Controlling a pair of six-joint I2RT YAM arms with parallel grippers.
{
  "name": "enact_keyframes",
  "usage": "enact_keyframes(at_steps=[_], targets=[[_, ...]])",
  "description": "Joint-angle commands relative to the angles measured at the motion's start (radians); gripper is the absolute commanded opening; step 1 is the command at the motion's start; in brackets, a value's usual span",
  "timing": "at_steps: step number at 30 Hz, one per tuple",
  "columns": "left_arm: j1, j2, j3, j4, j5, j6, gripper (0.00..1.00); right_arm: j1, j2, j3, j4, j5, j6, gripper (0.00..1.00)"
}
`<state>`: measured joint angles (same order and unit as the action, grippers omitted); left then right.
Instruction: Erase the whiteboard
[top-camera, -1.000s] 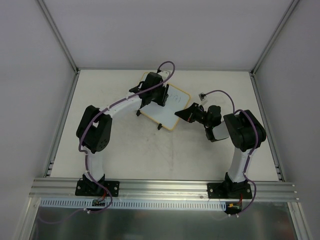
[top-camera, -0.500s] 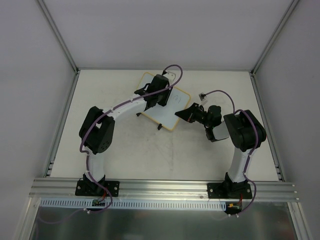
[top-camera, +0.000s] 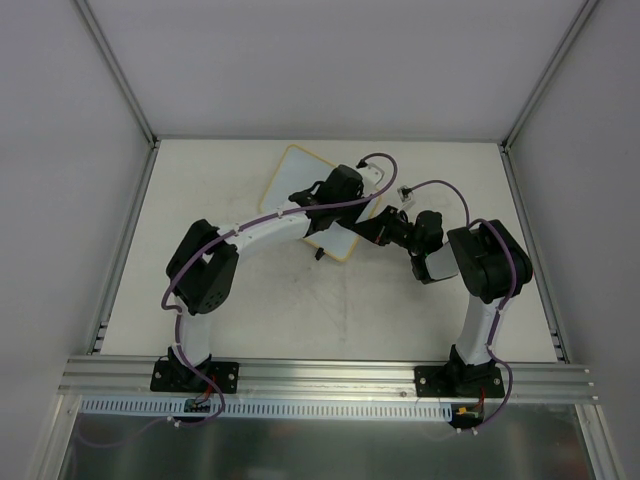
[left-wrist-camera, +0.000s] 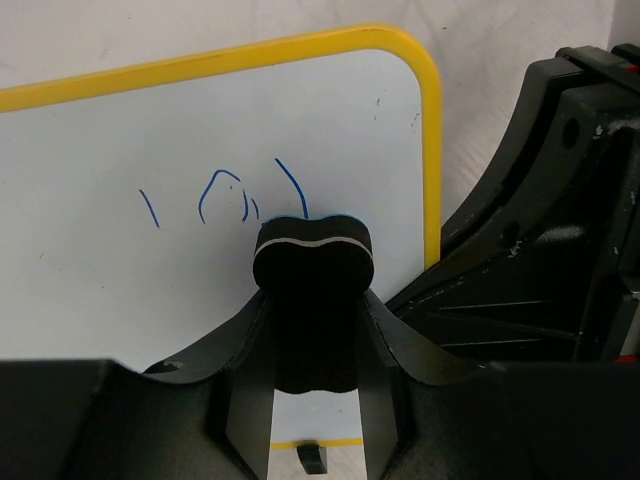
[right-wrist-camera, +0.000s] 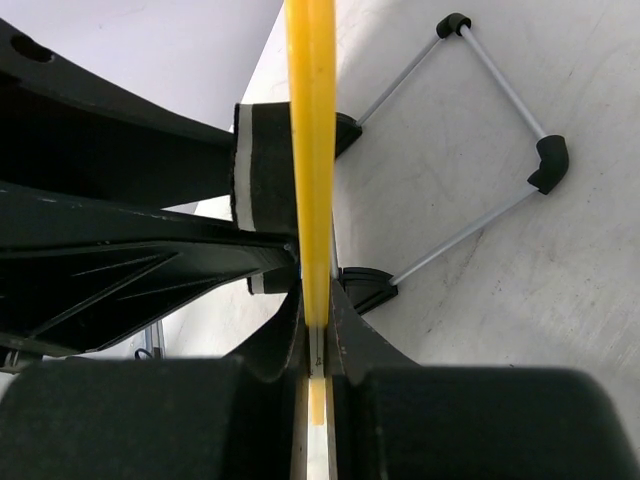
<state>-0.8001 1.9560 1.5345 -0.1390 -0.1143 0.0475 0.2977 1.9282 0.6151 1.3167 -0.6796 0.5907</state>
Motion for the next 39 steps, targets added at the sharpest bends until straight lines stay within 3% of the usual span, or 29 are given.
enact_keyframes(at_steps=[1, 6, 23, 33, 39], targets=[[-0.025, 0.006, -0.001, -0.001, 0.094, 0.029, 0.00, 0.011, -0.017, 0.012, 0.216, -0.012, -0.005, 0.00], [0.002, 0.044, 0.059, -0.007, 0.041, 0.028, 0.00, 0.012, -0.018, 0.011, 0.216, -0.012, -0.005, 0.00], [0.231, 0.069, 0.076, -0.028, -0.011, -0.271, 0.00, 0.012, -0.020, 0.012, 0.216, -0.012, -0.005, 0.00], [0.237, 0.078, 0.090, -0.043, -0.005, -0.284, 0.00, 0.011, -0.020, 0.012, 0.217, -0.012, -0.006, 0.00], [0.170, 0.080, 0.116, -0.043, 0.028, -0.196, 0.00, 0.012, -0.020, 0.014, 0.216, -0.014, -0.006, 0.00]])
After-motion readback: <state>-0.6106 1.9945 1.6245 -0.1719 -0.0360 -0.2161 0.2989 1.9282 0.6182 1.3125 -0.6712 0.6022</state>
